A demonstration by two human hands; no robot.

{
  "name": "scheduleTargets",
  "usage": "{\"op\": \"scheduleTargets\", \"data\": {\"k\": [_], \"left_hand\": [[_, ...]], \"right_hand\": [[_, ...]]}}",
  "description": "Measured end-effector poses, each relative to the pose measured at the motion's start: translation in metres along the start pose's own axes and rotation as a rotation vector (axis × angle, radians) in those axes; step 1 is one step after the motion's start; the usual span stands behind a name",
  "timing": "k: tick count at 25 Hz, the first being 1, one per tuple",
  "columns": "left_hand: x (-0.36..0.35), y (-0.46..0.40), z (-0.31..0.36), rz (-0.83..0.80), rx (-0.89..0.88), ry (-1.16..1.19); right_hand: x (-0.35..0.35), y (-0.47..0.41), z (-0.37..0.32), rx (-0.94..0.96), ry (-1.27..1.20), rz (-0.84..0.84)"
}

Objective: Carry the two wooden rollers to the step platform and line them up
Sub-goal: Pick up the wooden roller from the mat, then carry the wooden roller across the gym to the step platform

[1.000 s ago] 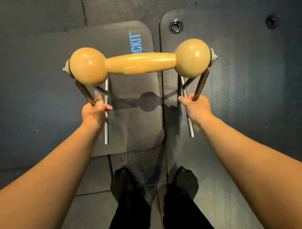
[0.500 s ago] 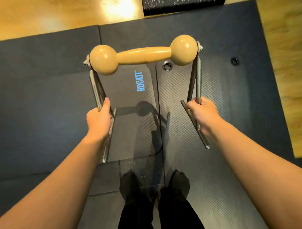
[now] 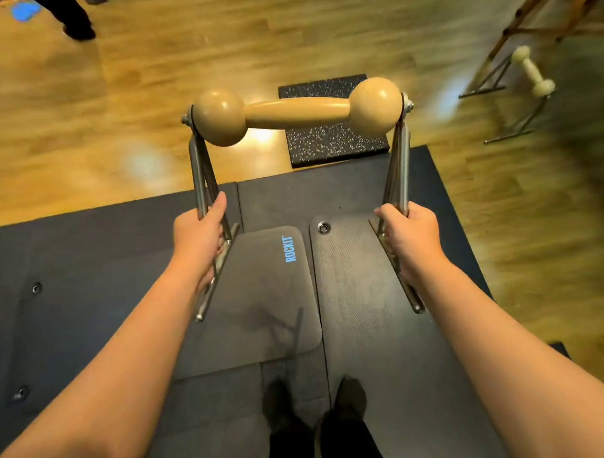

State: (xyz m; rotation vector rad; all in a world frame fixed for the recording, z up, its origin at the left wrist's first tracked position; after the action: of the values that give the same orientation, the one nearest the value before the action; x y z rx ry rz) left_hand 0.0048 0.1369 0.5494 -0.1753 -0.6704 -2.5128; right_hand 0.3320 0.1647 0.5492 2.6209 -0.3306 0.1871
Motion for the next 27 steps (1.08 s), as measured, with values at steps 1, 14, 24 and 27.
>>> {"op": "scheduleTargets", "data": {"k": [1, 14, 24, 27], "left_hand": [[0.009, 0.012, 0.032, -0.004, -0.027, 0.017], [0.100, 0.128, 0.356, -0.023, -0.503, 0.195], [0.167, 0.234, 0.538, -0.076, -0.731, 0.328], [0.181, 0.269, 0.568, -0.105, -0.800, 0.336]], "right_hand": [[0.004, 0.013, -0.032, 0.026, -0.023, -0.003], [0.049, 0.148, -0.363, 0.426, -0.140, -0.046], [0.085, 0.254, -0.543, 0.681, -0.296, -0.092], [0.097, 0.286, -0.572, 0.734, -0.319, -0.070]]}}
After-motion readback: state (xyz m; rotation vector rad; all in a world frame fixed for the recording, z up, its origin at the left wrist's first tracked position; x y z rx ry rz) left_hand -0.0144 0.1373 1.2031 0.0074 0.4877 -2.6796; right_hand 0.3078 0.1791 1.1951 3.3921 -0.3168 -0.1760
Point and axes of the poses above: each hand's wrist, its own y-axis away from the middle knuckle, its own x-axis out of the back of the hand, z = x × y, the point moved 3 cm from there along -y, towards the middle knuckle, and after that the axes turned 2 degrees about -x, right-handed, at the moved point
